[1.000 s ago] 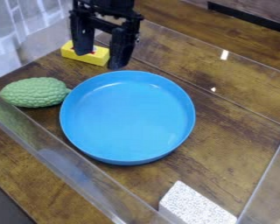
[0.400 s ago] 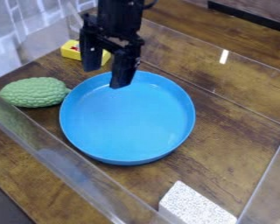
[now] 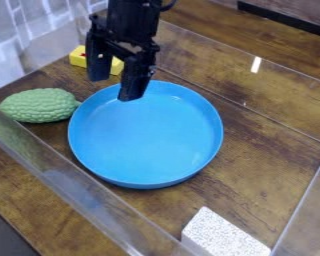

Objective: Put the white object in the blue tray

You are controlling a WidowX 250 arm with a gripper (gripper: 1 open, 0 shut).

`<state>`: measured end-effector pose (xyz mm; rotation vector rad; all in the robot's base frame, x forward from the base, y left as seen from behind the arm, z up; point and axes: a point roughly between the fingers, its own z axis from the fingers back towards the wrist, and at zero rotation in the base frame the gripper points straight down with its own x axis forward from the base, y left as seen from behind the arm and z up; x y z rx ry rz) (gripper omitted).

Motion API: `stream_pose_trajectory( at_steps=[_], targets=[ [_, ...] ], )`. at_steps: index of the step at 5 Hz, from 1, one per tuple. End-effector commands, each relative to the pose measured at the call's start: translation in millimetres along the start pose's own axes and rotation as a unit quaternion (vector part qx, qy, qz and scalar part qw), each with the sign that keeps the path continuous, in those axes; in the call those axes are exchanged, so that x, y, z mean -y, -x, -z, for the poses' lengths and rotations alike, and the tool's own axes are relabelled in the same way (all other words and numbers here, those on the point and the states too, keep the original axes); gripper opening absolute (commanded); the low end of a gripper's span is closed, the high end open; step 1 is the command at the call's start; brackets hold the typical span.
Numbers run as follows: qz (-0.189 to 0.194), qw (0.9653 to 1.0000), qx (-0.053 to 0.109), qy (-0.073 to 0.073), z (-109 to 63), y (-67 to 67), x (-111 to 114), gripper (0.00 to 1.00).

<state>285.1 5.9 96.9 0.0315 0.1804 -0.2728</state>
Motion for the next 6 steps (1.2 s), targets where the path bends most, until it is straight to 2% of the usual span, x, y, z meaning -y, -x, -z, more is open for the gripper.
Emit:
stream_pose_trajectory(
  at_steps=[1,2,3,4,5,6],
  targets=[
    [0.025,0.9983,0.049,-0.022,-35.2,-2.2,-15,1.0],
    [0.059,0.9961,0.058,-0.031,-47.1,-6.6,-22,1.0],
    [0.067,0.995,0.064,-0.037,-46.9,1.1,-37,1.0],
    [0.101,0.991,0.069,-0.053,-41.6,6.4,-53,1.0],
    [0.144,0.9847,0.071,-0.068,-38.5,-1.2,-59,1.0],
    [0.181,0.9773,0.074,-0.083,-37.6,-15.0,-67,1.0]
  ],
)
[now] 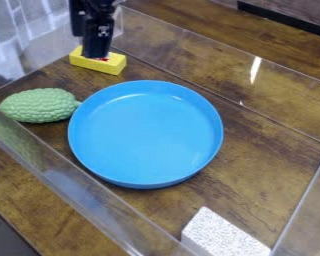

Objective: Put the white object in the blue tray

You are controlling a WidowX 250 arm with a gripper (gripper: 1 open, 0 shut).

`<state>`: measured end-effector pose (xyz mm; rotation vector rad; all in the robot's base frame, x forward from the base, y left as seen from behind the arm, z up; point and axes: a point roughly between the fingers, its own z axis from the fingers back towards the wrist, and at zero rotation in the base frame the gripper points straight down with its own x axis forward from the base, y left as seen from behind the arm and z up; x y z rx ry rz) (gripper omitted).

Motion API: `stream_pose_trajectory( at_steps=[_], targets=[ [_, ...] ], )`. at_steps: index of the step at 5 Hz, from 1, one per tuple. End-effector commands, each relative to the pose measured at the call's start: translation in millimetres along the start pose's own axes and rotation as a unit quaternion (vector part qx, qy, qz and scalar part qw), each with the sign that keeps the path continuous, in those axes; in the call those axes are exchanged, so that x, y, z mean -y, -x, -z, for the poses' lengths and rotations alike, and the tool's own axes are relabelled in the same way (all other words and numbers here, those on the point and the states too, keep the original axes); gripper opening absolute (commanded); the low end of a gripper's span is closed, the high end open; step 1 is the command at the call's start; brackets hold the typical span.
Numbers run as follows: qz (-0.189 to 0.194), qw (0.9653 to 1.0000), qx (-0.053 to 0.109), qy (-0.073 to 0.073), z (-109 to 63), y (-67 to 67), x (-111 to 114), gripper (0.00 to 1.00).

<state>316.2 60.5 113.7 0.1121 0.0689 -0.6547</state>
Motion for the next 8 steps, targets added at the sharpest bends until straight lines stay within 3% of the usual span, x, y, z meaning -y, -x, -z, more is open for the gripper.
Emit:
stream_pose_trajectory(
  at_steps=[1,2,3,4,6,8],
  targets=[
    [0.042,0.9981,0.023,-0.04,-11.9,-12.3,-24,1.0],
    [0.099,0.9935,0.028,-0.05,-11.3,-15.2,-30,1.0],
    [0.128,0.9898,0.033,-0.052,-10.6,-14.5,-32,1.0],
    [0.129,0.9897,0.036,-0.052,-5.5,-11.8,-42,1.0],
    [0.159,0.9847,0.039,-0.059,3.5,-10.5,-58,1.0],
    [0.191,0.9782,0.053,-0.062,27.6,-47.2,-53,1.0]
  ],
)
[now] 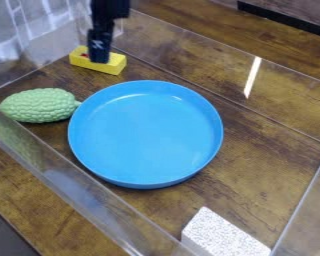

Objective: Put the white object in the blue tray

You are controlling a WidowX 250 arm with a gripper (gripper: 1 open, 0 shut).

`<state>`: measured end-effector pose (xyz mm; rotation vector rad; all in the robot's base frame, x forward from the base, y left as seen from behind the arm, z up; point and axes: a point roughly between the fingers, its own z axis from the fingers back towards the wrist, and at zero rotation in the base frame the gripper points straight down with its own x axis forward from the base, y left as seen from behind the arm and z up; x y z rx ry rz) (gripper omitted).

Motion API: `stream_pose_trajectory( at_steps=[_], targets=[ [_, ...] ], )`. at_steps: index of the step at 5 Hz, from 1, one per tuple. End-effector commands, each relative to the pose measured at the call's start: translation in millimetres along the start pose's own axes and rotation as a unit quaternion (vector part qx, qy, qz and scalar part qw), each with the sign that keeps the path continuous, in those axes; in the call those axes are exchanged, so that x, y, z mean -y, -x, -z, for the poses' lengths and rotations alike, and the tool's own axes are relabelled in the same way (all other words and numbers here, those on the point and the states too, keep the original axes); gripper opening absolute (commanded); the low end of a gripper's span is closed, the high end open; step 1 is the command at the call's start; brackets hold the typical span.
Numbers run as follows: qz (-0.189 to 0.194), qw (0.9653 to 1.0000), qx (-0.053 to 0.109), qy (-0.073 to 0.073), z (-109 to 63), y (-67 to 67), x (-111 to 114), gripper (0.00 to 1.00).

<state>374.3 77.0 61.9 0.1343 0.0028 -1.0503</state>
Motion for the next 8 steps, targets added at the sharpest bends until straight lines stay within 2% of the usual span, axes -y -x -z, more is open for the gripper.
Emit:
stream_pose_trajectory(
  at_steps=[1,2,4,5,7,8],
  targets=[
    [-0.027,0.9989,0.011,-0.037,-9.5,-10.6,-20,1.0],
    [-0.057,0.9976,0.009,-0.038,-0.5,-12.0,-27,1.0],
    [-0.087,0.9954,0.011,-0.039,-9.1,-18.5,-26,1.0],
    [-0.077,0.996,0.018,-0.042,-15.1,-19.9,-30,1.0],
    [-0.115,0.9922,0.014,-0.046,-7.3,-28.2,-32,1.0],
    [-0.109,0.9928,0.018,-0.047,-2.6,-31.4,-33,1.0]
  ],
)
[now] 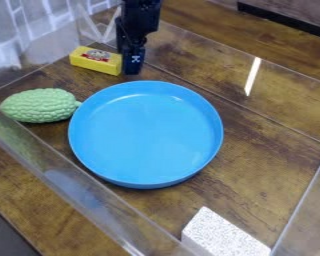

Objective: Put the white object in the blue tray

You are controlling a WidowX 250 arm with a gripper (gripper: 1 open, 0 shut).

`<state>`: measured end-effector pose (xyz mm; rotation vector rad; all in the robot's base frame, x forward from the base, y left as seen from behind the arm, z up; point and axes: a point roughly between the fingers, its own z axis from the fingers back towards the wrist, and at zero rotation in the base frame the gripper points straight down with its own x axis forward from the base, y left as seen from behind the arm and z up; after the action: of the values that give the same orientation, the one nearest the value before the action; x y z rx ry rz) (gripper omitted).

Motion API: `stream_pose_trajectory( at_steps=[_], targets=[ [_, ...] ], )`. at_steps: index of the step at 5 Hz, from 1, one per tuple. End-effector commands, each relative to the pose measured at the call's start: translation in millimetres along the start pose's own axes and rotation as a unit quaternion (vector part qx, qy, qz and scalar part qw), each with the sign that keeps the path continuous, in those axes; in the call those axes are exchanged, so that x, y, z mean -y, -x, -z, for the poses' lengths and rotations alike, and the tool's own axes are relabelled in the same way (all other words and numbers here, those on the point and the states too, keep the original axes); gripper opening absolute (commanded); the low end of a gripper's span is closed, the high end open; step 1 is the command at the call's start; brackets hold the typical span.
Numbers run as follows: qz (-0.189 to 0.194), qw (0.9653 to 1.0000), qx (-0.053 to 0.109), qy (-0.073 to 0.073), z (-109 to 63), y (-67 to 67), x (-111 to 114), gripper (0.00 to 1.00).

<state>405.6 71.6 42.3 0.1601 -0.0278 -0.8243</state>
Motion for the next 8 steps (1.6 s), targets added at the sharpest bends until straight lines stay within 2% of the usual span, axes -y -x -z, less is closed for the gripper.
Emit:
stream_pose_trajectory(
  at_steps=[1,3,5,7,8],
  targets=[
    [0.005,0.9992,0.026,-0.03,-19.6,-15.9,-8,1.0],
    [0.024,0.9986,0.037,-0.028,-22.0,-7.8,-28,1.0],
    [0.033,0.9981,0.045,-0.027,-36.8,-7.7,-38,1.0],
    [0.074,0.9954,0.06,-0.011,-33.4,0.6,-27,1.0],
    [0.087,0.9939,0.067,-0.008,-31.8,8.4,-32,1.0]
  ],
)
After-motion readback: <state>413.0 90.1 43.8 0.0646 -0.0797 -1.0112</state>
